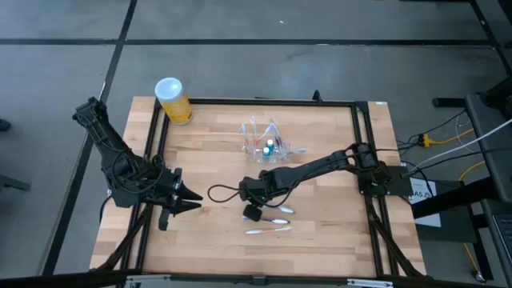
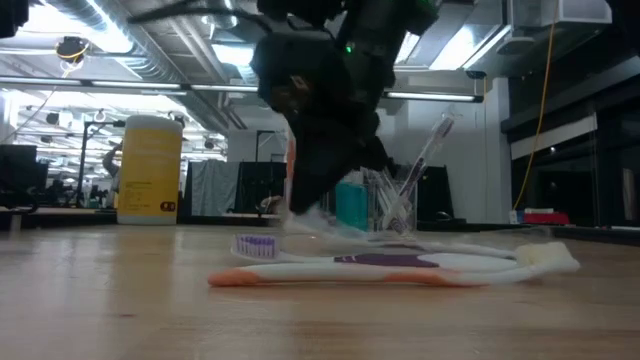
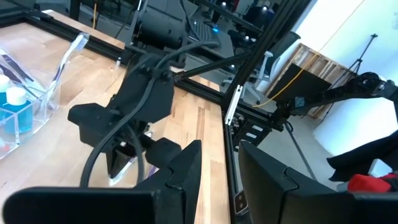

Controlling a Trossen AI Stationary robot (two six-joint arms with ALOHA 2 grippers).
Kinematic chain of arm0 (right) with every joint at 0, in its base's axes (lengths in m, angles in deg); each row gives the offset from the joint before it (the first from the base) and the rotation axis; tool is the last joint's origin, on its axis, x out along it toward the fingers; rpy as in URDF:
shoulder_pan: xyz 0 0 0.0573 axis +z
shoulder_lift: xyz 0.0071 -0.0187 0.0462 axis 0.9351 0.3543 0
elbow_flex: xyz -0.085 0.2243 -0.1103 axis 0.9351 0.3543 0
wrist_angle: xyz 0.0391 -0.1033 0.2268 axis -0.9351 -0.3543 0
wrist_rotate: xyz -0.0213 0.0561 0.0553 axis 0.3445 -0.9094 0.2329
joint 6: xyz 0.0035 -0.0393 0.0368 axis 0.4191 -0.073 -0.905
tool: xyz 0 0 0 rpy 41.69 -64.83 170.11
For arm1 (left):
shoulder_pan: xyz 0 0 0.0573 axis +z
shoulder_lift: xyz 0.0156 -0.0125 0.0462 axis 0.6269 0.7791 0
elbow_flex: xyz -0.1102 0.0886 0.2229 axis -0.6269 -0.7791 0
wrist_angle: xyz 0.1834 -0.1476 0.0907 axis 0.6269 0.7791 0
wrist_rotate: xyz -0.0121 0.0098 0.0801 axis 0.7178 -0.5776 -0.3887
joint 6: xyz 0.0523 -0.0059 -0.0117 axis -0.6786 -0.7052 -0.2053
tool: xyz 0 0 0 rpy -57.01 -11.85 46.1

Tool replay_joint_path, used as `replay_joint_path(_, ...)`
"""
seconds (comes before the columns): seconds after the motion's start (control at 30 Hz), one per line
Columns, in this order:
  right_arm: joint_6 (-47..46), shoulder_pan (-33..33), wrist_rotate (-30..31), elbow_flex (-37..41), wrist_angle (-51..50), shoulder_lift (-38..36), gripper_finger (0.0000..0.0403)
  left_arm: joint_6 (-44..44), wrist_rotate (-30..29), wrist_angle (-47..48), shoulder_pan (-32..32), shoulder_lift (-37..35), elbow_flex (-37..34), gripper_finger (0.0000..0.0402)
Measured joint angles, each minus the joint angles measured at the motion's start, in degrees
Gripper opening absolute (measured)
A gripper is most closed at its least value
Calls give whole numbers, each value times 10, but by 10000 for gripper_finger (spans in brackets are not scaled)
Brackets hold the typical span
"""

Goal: Pick & Place toothbrushing station
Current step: Put the violet toothbrush into the transparent organizer

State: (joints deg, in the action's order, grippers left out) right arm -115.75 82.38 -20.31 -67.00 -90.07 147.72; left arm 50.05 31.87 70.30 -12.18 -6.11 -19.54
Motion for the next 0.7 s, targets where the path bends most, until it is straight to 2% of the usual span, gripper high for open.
replay_joint_path(0.17, -1, 3, 36, -29, -21, -4, 4, -3, 0, 0, 0, 0, 0, 102)
replay_joint_path(0.37, -16, 33, 175, -97, -64, -60, 2, -7, -4, 0, 0, 0, 0, 102)
replay_joint_path(0.53, -98, 67, 340, -110, -96, -128, 1, -8, -13, 0, 0, 0, 0, 102)
replay_joint_path(0.7, -222, 90, 574, -110, -167, -158, 1, -8, -17, 0, 0, 0, 0, 102)
